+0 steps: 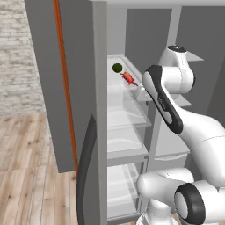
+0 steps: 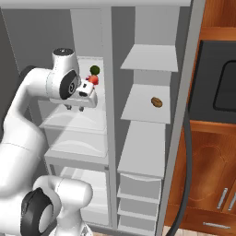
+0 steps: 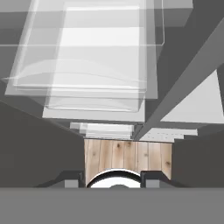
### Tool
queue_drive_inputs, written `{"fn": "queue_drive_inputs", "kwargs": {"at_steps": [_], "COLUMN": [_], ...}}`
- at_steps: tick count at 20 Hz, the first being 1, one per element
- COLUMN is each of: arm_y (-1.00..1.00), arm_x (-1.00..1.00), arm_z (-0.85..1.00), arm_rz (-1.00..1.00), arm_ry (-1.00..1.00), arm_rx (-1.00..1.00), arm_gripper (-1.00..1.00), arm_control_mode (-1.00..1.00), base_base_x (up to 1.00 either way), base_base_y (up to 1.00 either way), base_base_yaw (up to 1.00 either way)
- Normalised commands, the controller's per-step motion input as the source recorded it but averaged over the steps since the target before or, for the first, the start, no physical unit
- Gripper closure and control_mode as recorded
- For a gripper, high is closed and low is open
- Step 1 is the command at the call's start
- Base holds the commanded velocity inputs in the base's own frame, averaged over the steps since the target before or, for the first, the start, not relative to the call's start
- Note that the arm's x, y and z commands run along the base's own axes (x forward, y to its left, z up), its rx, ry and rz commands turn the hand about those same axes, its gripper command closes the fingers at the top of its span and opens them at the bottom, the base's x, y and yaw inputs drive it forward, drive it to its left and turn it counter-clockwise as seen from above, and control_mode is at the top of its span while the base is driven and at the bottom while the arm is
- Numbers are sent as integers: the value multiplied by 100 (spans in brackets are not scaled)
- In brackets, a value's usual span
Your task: There's a fish in the fridge that needs to be moved to the freezer for freezing. Pick up the fish from the fridge, place it on any shelf in the freezer, and close the fridge and freezer doors when done.
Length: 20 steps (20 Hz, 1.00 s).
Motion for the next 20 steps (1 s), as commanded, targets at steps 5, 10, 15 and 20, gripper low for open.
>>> {"fn": "queue_drive_inputs", "kwargs": {"at_steps": [5,10,15,20], "arm_y": [18,27,18,4], "arm_x": [-25,-27,-1,5], "arm_z": [0,6,22,30], "arm_rz": [2,0,0,0], "arm_ry": [-5,-20,-30,-24], "arm_rx": [0,0,-2,-3], "arm_gripper": [-100,-100,-100,-100], "arm_control_mode": [-100,-100,-100,-100], "base_base_x": [0,0,0,0], "base_base_y": [0,0,0,0], "base_base_yaw": [0,0,0,0]}}
